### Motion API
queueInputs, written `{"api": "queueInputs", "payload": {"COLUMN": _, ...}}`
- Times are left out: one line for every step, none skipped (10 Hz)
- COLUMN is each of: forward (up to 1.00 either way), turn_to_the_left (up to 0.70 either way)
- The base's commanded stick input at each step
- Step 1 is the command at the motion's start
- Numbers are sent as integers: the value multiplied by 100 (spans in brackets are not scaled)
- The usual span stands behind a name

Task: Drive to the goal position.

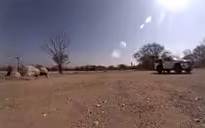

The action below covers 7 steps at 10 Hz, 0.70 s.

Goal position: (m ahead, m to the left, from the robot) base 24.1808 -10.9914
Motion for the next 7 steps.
{"api": "queueInputs", "payload": {"forward": 50, "turn_to_the_left": 0}}
{"api": "queueInputs", "payload": {"forward": 50, "turn_to_the_left": 0}}
{"api": "queueInputs", "payload": {"forward": 50, "turn_to_the_left": 0}}
{"api": "queueInputs", "payload": {"forward": 50, "turn_to_the_left": 0}}
{"api": "queueInputs", "payload": {"forward": 50, "turn_to_the_left": 0}}
{"api": "queueInputs", "payload": {"forward": 50, "turn_to_the_left": 0}}
{"api": "queueInputs", "payload": {"forward": 50, "turn_to_the_left": 0}}
